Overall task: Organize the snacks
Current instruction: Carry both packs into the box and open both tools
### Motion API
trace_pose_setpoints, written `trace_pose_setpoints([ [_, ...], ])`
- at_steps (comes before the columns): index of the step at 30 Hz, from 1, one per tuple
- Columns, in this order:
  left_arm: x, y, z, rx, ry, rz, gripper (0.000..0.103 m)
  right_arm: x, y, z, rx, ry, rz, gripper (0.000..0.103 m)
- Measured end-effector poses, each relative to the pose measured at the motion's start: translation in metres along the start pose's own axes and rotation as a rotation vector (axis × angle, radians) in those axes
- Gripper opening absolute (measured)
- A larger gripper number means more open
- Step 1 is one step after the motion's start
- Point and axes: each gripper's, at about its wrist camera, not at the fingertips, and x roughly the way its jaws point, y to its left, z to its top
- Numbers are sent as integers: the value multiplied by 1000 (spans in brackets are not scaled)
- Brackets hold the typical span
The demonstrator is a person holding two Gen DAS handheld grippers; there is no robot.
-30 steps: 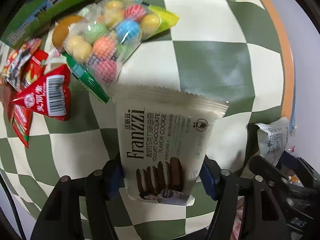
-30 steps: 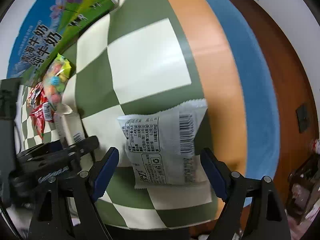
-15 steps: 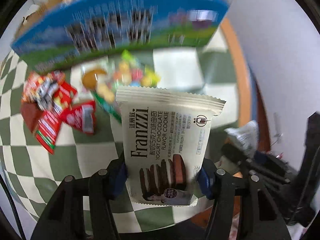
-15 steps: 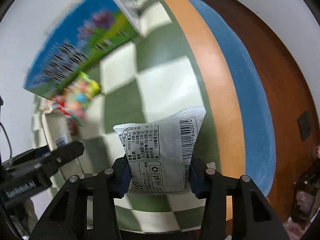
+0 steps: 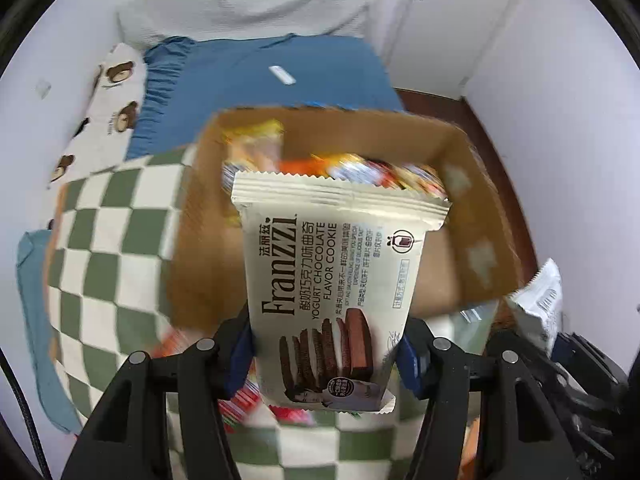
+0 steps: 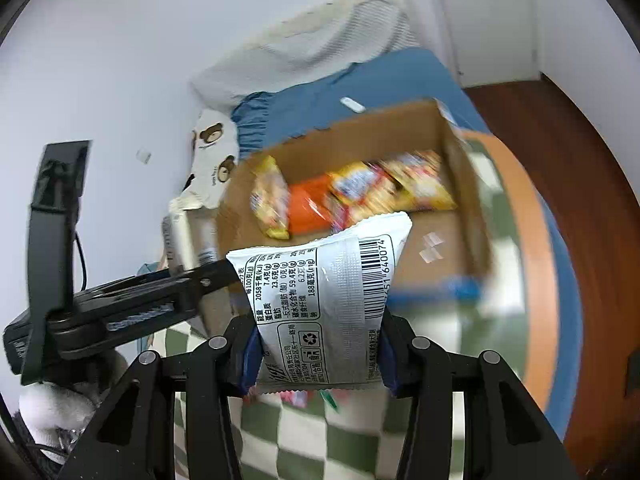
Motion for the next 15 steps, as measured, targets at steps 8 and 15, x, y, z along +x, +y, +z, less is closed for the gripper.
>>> trace_pose_setpoints([
  [8, 77, 61, 52, -73, 209, 70, 57, 117, 28, 53, -44, 192, 10, 50],
  [15, 116, 72, 53, -80, 328, 79, 58, 179, 28, 50, -17, 317, 37, 50],
])
